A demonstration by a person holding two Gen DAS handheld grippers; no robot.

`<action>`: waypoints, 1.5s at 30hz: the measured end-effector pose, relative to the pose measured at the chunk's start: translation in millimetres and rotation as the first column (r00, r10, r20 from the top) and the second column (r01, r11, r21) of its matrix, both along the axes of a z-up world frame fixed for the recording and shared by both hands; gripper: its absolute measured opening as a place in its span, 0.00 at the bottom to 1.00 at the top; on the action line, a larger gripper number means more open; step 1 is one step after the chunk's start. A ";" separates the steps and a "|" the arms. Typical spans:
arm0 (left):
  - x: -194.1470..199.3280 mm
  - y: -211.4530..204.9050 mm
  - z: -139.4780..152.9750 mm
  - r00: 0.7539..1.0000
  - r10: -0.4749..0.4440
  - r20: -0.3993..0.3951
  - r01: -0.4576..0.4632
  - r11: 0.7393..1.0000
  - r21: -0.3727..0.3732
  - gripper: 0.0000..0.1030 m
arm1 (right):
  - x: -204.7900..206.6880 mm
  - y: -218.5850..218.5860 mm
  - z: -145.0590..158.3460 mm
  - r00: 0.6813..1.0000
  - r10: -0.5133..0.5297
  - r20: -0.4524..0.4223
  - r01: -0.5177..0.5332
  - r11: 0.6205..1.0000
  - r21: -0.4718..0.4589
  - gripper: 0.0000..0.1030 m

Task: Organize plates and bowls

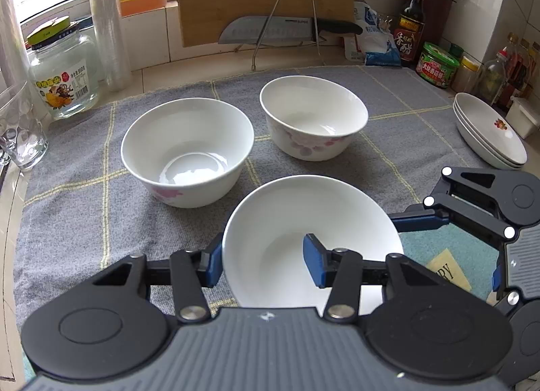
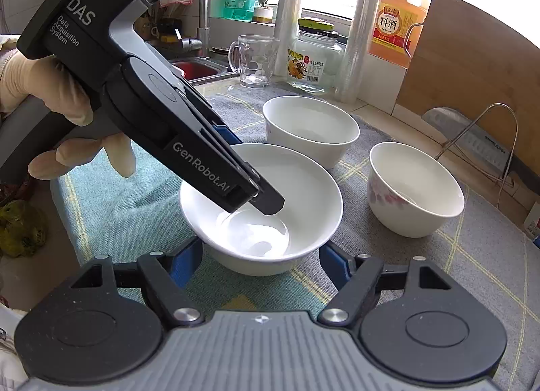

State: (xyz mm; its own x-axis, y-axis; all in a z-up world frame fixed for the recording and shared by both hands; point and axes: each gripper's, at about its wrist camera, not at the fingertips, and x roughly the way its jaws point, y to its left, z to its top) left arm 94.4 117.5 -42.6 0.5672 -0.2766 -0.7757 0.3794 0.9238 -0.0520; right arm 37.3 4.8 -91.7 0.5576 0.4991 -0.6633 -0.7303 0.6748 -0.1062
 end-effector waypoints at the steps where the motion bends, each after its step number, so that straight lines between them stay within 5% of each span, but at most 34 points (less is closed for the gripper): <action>1: -0.2 -0.3 -0.1 1.000 0.001 0.000 -0.001 1.000 0.002 0.46 | -0.2 0.2 0.3 1.000 0.000 -0.001 0.000 1.000 -0.001 0.78; 45: 21.5 -142.6 6.6 0.966 -0.251 0.056 0.253 0.966 -0.048 0.46 | -10.5 -132.2 19.5 0.962 -0.274 -0.006 0.274 0.962 -0.019 0.78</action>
State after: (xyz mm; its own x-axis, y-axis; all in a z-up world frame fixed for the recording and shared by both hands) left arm 115.9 -25.1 -36.0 0.5108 -0.4563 -0.7287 0.6028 0.7943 -0.0748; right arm 26.8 -127.3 -72.3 0.6661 0.3159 -0.6757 -0.5185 0.8474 -0.1149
